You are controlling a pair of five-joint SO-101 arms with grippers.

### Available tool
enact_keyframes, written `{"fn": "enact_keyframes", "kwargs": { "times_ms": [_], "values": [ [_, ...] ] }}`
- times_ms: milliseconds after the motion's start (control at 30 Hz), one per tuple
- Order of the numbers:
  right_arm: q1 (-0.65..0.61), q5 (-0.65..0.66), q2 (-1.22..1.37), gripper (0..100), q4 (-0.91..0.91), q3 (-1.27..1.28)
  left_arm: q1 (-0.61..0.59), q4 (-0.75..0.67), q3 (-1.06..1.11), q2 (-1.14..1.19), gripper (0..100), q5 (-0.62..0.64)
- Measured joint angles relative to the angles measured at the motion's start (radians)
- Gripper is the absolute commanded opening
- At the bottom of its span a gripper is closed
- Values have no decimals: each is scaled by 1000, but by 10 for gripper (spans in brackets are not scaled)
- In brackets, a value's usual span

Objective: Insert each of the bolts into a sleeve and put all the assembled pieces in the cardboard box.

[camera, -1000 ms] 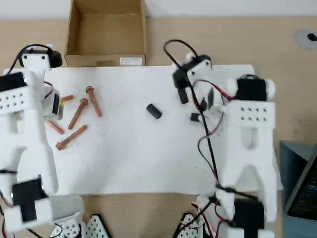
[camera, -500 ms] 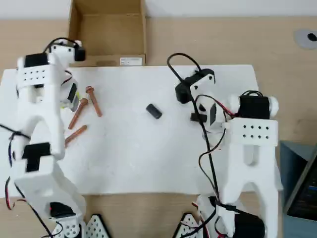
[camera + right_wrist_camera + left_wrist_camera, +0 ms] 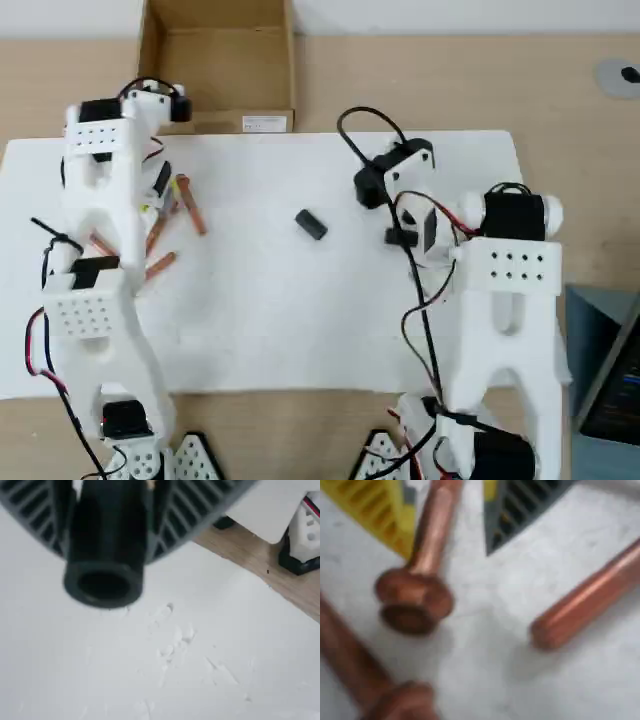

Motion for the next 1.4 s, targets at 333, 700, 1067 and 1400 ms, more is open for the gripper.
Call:
{"fn": "enact_keyframes", "kwargs": {
  "times_ms": [333,700,1067,1400],
  "values": [
    [0,0,0,10,0,0,35,-5,-2,37,106,0],
    [0,0,0,10,0,0,40,-17,-34,118,3,-2],
    [0,0,0,10,0,0,49,-3,-32,114,8,11],
    [0,-78,-29,10,0,0,60,126,-29,-112,8,84]
  ]
}}
